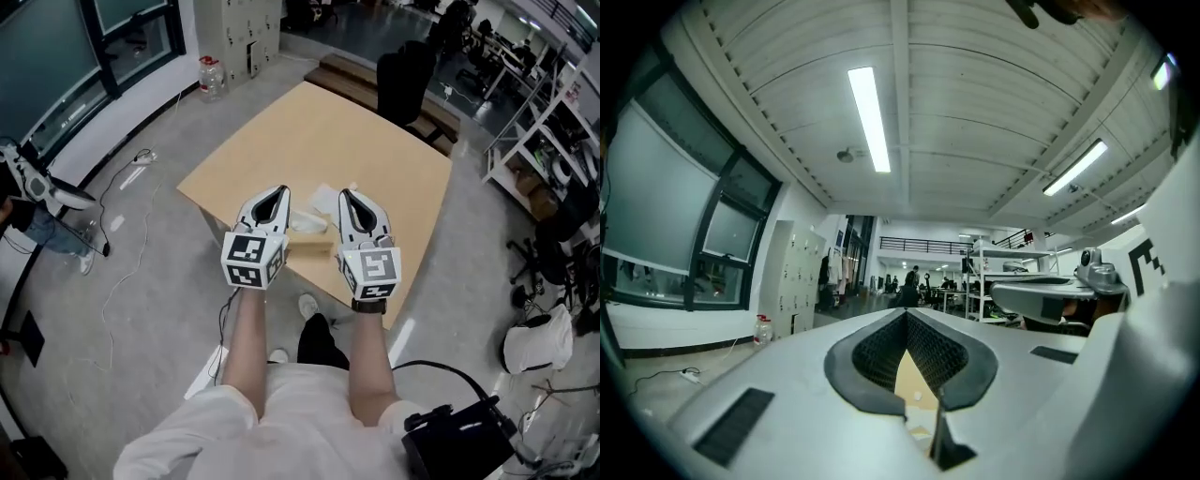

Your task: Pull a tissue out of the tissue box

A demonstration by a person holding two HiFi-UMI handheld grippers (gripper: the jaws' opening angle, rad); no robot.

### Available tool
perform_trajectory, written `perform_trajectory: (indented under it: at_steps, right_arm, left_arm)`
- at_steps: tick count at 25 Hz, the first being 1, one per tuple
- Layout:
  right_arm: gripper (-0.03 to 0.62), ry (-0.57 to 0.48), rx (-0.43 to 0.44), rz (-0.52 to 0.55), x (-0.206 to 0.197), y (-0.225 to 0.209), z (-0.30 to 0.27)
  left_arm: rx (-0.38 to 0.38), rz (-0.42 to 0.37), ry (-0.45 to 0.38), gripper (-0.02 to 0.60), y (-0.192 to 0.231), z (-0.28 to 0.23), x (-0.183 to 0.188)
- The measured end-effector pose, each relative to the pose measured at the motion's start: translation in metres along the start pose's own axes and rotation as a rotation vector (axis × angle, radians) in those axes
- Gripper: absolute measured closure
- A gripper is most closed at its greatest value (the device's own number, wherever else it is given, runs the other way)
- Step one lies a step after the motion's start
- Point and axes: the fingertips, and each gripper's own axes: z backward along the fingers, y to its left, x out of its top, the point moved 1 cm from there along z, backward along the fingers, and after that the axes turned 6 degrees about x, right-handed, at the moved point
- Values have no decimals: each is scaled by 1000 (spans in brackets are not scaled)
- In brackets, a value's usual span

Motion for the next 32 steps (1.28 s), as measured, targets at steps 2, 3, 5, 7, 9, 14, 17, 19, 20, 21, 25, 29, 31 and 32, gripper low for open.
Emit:
perform_trajectory:
  at_steps: [2, 3, 5, 7, 9, 14, 17, 19, 20, 21, 25, 29, 31, 32]
  right_arm:
    - [595, 11, 49, 24, -5, -7, -18]
    - [596, 17, 71, 3, -11, -13, -26]
    - [596, 64, 103, -72, -35, -28, -45]
    - [595, 142, 128, -140, -67, -41, -62]
    - [595, 208, 157, -181, -96, -48, -75]
    - [595, 344, 217, -209, -156, -47, -101]
    - [595, 438, 284, -238, -191, -39, -112]
    - [595, 492, 330, -265, -213, -33, -118]
    - [595, 514, 348, -271, -223, -29, -120]
    - [596, 536, 365, -272, -232, -27, -122]
    - [595, 613, 422, -287, -266, -19, -133]
    - [595, 653, 465, -354, -294, -10, -144]
    - [595, 680, 486, -335, -304, -5, -145]
    - [595, 693, 501, -327, -308, -2, -146]
  left_arm:
    - [25, -20, 28, 580, 14, -17, -9]
    - [36, -39, 34, 580, 19, -26, -11]
    - [44, -53, 26, 580, 25, -43, -12]
    - [35, -47, 27, 580, 28, -60, -16]
    - [32, -39, 53, 580, 32, -76, -30]
    - [48, 12, 137, 580, 49, -105, -76]
    - [56, 35, 181, 580, 56, -119, -102]
    - [60, 50, 207, 580, 60, -127, -119]
    - [64, 58, 220, 580, 62, -129, -127]
    - [67, 64, 234, 580, 64, -132, -135]
    - [83, 106, 296, 580, 73, -142, -165]
    - [98, 135, 353, 580, 82, -149, -190]
    - [103, 144, 370, 580, 85, -149, -200]
    - [107, 150, 378, 580, 86, -149, -204]
